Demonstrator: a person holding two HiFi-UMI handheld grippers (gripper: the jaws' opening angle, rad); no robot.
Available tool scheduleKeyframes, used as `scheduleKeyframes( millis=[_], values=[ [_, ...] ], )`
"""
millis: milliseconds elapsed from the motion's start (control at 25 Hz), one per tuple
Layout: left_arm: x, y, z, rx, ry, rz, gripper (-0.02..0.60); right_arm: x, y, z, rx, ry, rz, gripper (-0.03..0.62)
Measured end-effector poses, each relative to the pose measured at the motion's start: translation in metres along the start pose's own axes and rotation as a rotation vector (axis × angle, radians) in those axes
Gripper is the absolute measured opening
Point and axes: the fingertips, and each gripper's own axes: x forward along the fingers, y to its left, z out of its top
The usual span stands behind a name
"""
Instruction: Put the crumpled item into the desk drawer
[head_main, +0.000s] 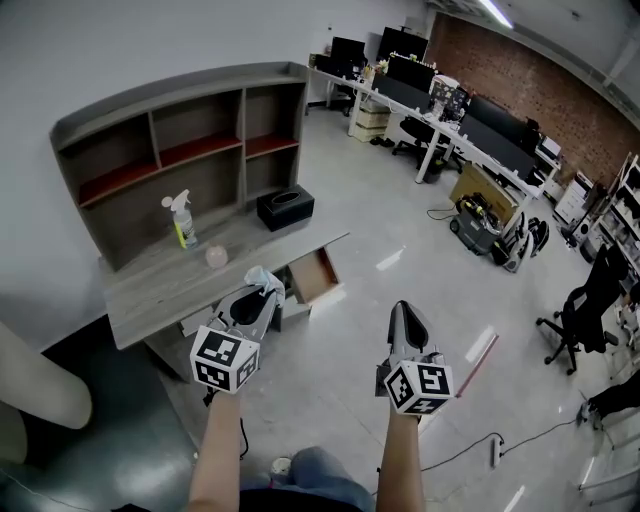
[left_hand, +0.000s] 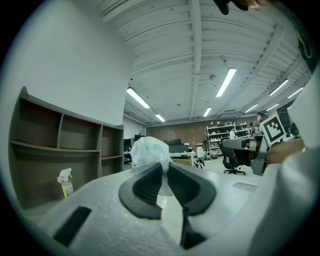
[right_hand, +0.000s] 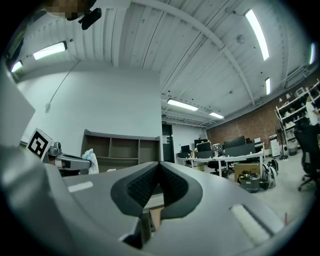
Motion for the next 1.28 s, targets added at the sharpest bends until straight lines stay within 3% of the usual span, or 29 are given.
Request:
scheduleKeyframes(
  millis=[320,600,1000,1280],
  values=[
    [0.036,0.023,-0.011,-0.008,0.011,0.002,0.038,0.04,-0.025,-0.008,0.025,-0.011,-0.028,0.012],
    [0.085,0.05,-0.015,0.003,0.015,0.061,0.038,0.104,-0.057,-0.018,0.047,-0.03,0.019,0.012],
    [0.181,0.079,-0.043,-0.03,0.065,0.208,0.038,0.225,-0.124,-0.046,0.078,0.011,0.158,0.011],
    [0.237,0.099,-0.049,-0.054,0.093,0.323,0.038,0.305,-0.145,-0.063,0.07,0.064,0.307,0.011]
  ],
)
